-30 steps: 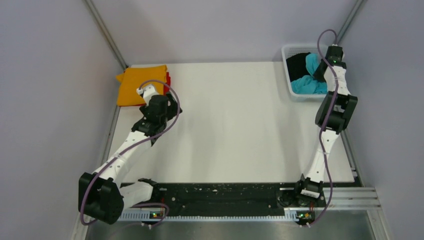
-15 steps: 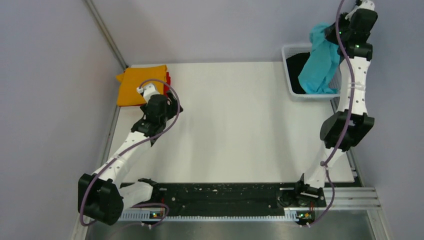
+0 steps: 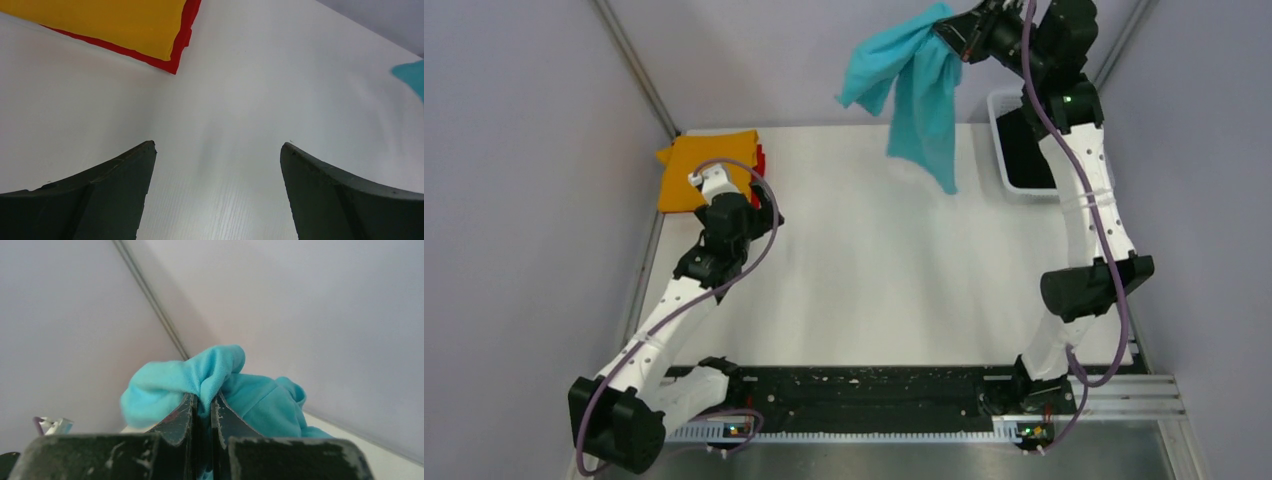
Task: Fold and stack the t-shirts
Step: Move the tshirt to the center of the board
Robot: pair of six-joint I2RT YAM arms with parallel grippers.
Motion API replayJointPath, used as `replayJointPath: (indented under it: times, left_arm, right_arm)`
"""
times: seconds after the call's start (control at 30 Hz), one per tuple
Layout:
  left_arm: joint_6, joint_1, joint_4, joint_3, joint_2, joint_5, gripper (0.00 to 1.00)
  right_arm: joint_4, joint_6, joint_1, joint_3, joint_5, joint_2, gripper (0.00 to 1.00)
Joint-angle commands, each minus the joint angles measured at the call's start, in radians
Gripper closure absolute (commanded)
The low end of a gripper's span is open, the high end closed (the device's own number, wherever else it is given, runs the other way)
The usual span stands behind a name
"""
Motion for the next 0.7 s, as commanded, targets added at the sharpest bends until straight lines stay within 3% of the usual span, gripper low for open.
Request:
replayJointPath:
  times: [0.0, 0.17, 0.27, 0.4, 0.47, 0.57, 0.67]
  left_arm:
    - [0.037, 0.004, -0.004, 0.001, -0.085, -0.015, 0.01]
    - [0.053, 0.004, -0.023, -0.016, -0.141, -0.030, 0.01]
    - [0.058, 0.004, -0.044, -0.016, -0.154, -0.039, 0.01]
    - [0.050, 0.004, -0.068, -0.027, -0.144, -0.048, 0.01]
    - [0.034, 0.005, -0.079, -0.035, -0.125, -0.047, 0.01]
    - [0.015, 0.010, -0.080, -0.040, -0.071, 0.017, 0.01]
    - [-0.007, 0.019, -0.092, -0.024, 0.020, 0.108, 0.01]
  right_arm:
    - [0.131, 0.059, 0.123, 0.020, 0.050, -0.080, 1.00]
    - [0.121, 0.078, 0.191, -0.076, 0.219, -0.119, 1.00]
    - [0.122, 0.075, 0.190, -0.301, 0.305, -0.211, 0.97]
    - [0.202, 0.057, 0.157, -0.818, 0.498, -0.378, 0.73]
    - [0.160, 0.083, 0.086, -1.001, 0.538, -0.412, 0.54]
    - [-0.009, 0.128, -0.056, -1.114, 0.522, -0.385, 0.21]
    - [-0.122, 0.090, -0.076, -1.149, 0.615, -0.377, 0.10]
